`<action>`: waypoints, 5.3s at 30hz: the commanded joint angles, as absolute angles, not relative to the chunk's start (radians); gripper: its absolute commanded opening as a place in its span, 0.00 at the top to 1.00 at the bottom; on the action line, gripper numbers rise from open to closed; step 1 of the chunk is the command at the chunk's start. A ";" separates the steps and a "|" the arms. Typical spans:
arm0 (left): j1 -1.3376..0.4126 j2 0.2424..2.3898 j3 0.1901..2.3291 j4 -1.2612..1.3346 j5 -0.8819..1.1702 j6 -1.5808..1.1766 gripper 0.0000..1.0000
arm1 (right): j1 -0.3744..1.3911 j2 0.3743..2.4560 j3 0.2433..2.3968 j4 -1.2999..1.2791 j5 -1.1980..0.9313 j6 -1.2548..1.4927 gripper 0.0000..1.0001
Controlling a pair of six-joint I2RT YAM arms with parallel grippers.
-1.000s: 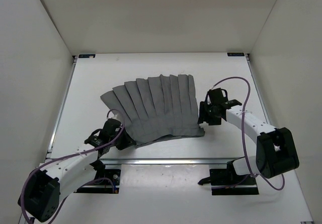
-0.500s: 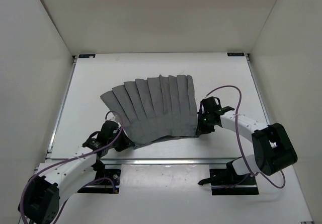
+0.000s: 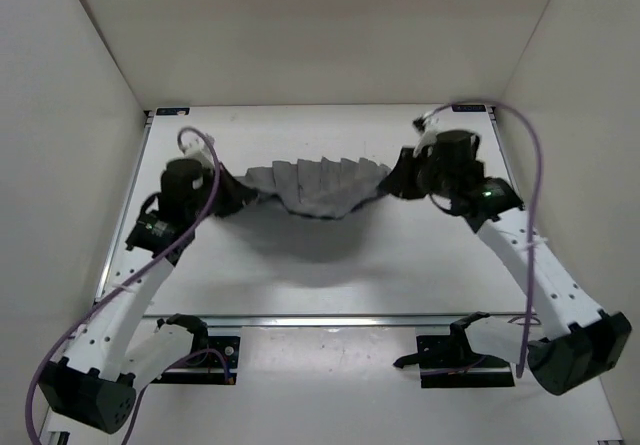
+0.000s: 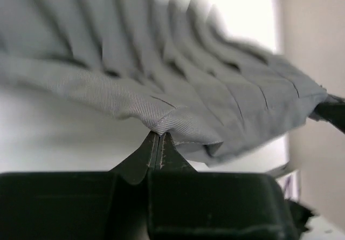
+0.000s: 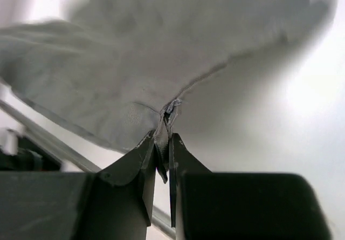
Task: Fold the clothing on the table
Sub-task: Flatten the skirt out, then fold the skirt
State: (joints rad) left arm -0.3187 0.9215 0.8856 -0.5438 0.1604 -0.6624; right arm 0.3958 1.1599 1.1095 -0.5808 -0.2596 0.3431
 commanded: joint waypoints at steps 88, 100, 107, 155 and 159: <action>-0.192 0.814 0.756 -0.620 0.353 -0.571 0.99 | 0.083 0.799 0.879 -0.821 -0.494 0.354 1.00; -0.132 1.299 0.856 -0.296 0.405 -0.597 0.97 | 0.041 1.306 0.952 -0.476 -0.463 0.429 1.00; -0.092 1.500 0.928 -0.172 0.422 -0.627 0.61 | 0.035 1.543 1.100 -0.400 -0.498 0.451 1.00; -0.233 1.154 0.347 -0.078 0.023 -0.762 0.52 | 0.124 1.229 0.509 -0.278 -0.204 0.612 0.29; -0.235 1.186 0.350 -0.046 0.034 -0.775 0.72 | 0.141 1.276 0.503 -0.223 -0.184 0.614 0.46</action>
